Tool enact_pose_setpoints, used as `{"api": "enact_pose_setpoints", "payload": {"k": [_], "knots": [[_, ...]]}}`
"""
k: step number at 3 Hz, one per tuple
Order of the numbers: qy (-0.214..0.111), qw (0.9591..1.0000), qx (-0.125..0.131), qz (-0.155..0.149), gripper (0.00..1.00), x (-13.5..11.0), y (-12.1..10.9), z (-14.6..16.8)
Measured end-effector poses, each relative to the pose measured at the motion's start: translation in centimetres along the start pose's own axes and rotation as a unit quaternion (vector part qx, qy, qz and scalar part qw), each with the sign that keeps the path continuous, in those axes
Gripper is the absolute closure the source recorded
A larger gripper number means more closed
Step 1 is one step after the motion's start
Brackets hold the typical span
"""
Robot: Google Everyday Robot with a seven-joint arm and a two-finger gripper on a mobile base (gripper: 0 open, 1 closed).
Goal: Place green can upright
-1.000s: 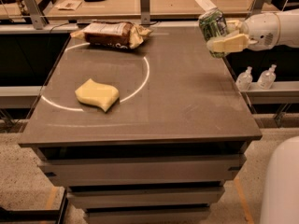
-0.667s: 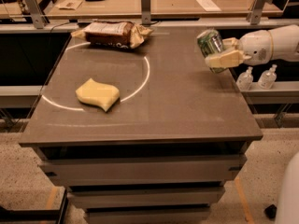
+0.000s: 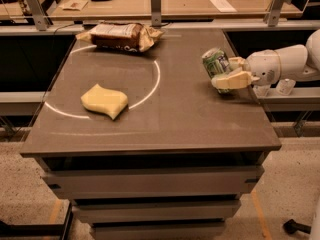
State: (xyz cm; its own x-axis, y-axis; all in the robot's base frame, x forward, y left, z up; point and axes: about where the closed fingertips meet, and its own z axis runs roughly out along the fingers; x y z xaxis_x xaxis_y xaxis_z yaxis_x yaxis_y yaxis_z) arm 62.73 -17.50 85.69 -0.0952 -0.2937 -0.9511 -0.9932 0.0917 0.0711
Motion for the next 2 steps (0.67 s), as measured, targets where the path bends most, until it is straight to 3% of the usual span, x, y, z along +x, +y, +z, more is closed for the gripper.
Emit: {"api": "enact_pose_setpoints", "payload": {"k": [2], "knots": [[0.000, 1.0000, -0.001, 0.000, 1.00, -0.27, 0.06, -0.06]]}}
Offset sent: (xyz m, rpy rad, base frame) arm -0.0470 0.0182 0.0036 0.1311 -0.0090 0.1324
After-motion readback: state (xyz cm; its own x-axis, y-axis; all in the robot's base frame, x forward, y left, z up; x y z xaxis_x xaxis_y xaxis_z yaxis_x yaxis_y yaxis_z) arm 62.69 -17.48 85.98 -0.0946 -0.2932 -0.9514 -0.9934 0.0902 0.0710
